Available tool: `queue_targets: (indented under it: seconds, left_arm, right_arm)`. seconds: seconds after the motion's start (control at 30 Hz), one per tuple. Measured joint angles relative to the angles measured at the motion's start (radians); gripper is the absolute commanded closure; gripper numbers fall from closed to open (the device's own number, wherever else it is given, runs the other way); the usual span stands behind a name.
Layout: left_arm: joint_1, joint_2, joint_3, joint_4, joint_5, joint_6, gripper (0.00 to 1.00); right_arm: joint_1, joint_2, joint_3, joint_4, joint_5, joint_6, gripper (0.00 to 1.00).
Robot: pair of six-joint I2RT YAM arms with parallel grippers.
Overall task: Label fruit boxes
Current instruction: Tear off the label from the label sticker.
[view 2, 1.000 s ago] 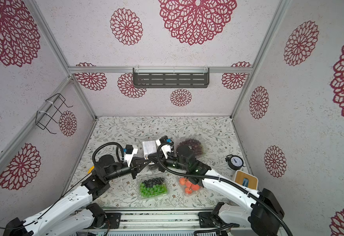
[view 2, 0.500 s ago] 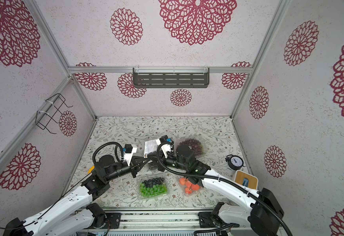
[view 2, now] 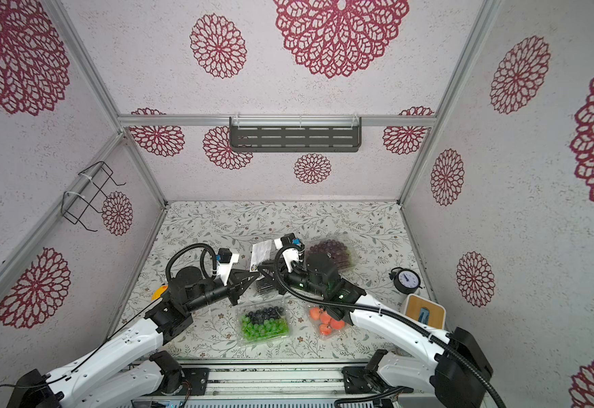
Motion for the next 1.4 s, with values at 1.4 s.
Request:
queue_targets:
  seconds: [1.4]
  left_arm:
    - [-0.001,0.029,0.000,-0.002,-0.079,-0.001,1.00]
  right_arm:
    - [0.000,0.089,0.021,0.122,-0.089,0.087,1.00]
